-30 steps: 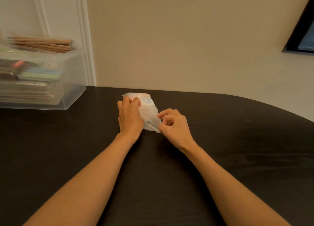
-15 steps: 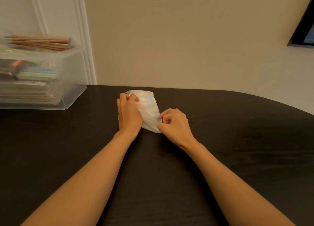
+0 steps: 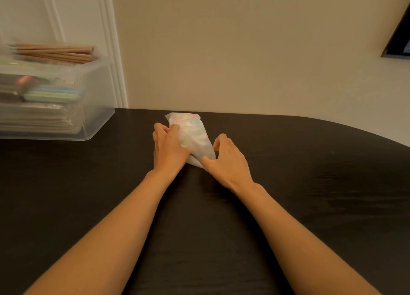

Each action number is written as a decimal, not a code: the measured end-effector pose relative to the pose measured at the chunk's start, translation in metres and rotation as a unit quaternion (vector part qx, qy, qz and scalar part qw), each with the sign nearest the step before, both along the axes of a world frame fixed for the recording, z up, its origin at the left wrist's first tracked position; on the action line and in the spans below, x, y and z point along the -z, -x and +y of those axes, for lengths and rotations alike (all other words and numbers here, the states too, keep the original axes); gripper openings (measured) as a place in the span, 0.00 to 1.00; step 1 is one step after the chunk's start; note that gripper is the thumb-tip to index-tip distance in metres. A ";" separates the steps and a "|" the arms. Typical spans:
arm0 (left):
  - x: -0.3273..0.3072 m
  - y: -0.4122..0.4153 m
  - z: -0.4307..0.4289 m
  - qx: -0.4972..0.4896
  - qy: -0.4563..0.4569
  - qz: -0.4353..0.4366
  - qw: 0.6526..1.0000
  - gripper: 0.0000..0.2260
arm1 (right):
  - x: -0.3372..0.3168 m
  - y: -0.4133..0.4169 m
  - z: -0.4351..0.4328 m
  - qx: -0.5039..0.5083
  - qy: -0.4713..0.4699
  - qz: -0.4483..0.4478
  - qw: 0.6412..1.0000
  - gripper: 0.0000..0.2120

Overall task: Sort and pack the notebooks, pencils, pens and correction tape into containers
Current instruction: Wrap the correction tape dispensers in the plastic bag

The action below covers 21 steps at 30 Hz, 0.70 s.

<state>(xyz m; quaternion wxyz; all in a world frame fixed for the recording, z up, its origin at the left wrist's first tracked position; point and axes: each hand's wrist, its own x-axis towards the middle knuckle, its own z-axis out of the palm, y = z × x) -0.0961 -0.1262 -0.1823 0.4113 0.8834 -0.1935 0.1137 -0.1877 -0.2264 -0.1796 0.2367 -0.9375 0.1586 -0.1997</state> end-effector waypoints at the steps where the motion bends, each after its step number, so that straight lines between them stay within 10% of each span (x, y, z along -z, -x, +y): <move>1: 0.001 -0.002 0.001 0.008 -0.020 -0.001 1.000 0.12 | 0.001 -0.002 0.001 0.001 0.036 0.010 0.999 0.14; 15: 0.003 -0.011 -0.017 -0.012 -0.020 0.000 1.000 0.16 | -0.001 -0.003 0.000 0.035 0.128 -0.006 0.991 0.02; 21: -0.003 0.006 0.003 -0.029 0.025 -0.010 0.999 0.22 | 0.005 -0.010 0.008 0.060 0.159 0.005 0.985 0.24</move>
